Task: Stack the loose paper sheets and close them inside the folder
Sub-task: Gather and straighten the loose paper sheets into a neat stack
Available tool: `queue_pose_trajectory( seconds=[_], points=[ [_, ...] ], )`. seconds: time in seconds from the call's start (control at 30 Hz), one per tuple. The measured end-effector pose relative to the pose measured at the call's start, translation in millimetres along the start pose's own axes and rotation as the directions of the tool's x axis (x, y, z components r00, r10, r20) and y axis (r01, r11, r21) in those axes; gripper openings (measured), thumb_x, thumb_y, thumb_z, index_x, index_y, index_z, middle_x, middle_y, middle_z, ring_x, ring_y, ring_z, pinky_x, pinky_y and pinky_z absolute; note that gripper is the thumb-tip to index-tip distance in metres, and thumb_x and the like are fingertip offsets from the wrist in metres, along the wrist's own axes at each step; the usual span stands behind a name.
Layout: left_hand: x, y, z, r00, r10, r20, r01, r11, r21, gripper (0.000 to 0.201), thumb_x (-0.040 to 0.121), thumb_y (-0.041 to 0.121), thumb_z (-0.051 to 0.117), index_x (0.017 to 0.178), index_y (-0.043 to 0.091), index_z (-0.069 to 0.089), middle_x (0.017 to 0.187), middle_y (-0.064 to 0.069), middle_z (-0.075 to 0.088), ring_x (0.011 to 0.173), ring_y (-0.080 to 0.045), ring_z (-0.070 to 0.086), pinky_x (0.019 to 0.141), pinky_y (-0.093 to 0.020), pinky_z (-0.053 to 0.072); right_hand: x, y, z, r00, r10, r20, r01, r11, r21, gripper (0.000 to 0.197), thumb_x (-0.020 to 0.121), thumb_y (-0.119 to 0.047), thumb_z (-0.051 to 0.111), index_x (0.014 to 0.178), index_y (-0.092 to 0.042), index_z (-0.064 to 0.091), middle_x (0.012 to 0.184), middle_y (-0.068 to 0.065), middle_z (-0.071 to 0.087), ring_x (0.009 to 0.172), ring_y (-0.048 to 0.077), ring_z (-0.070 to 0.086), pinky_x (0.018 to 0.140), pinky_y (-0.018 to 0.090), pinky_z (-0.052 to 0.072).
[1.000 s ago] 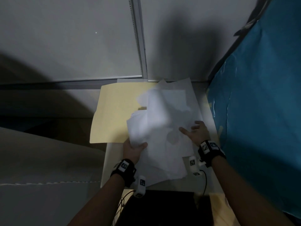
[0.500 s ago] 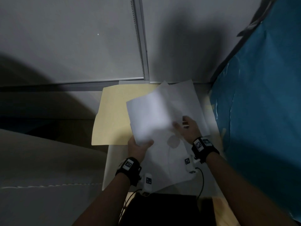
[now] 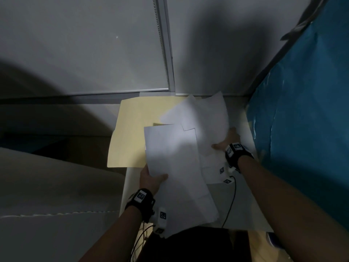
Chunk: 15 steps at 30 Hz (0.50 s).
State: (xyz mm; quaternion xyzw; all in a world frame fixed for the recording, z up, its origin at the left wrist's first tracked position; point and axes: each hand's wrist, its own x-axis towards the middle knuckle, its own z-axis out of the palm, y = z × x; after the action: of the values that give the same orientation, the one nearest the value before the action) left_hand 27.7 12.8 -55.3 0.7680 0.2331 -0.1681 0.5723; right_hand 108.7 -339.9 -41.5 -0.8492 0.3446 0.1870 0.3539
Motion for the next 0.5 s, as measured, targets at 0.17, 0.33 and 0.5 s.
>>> queue_pose_trajectory(
  seconds=[0.17, 0.33, 0.5],
  points=[
    [3.4, 6.2, 3.9, 1.000, -0.001, 0.017, 0.000, 0.998, 0.058, 0.063, 0.058, 0.009, 0.096, 0.116, 0.021, 0.073, 0.109, -0.006, 0.079, 0.100, -0.032, 0.076, 0.084, -0.056, 0.065, -18.2, -8.1, 10.3, 0.996, 0.076, 0.053, -0.082, 0.989, 0.126, 0.072, 0.071, -0.043, 0.087, 0.123, 0.000, 0.062, 0.120, 0.015, 0.066, 0.105, 0.034, 0.066, 0.085, 0.036, 0.056],
    [4.1, 6.5, 6.4, 0.999, 0.038, 0.035, -0.041, 0.994, 0.098, 0.073, 0.057, 0.019, 0.093, 0.127, 0.019, 0.072, 0.116, -0.004, 0.078, 0.102, -0.031, 0.075, 0.085, -0.056, 0.064, -30.6, -7.9, 8.0, 0.982, 0.132, -0.137, -0.143, 0.986, -0.080, 0.114, 0.058, -0.056, 0.087, 0.146, -0.009, 0.032, 0.144, 0.016, 0.036, 0.130, 0.039, 0.042, 0.097, 0.049, 0.045],
    [2.4, 6.4, 6.9, 0.999, 0.025, 0.046, -0.030, 0.993, 0.112, 0.075, 0.057, 0.020, 0.095, 0.128, 0.021, 0.072, 0.118, -0.003, 0.078, 0.104, -0.030, 0.074, 0.086, -0.057, 0.064, -50.1, -17.8, 11.6, 0.992, 0.127, 0.015, -0.128, 0.973, 0.193, 0.055, 0.075, -0.019, 0.086, 0.120, 0.002, 0.060, 0.123, 0.018, 0.065, 0.105, 0.034, 0.066, 0.085, 0.038, 0.056]
  ],
)
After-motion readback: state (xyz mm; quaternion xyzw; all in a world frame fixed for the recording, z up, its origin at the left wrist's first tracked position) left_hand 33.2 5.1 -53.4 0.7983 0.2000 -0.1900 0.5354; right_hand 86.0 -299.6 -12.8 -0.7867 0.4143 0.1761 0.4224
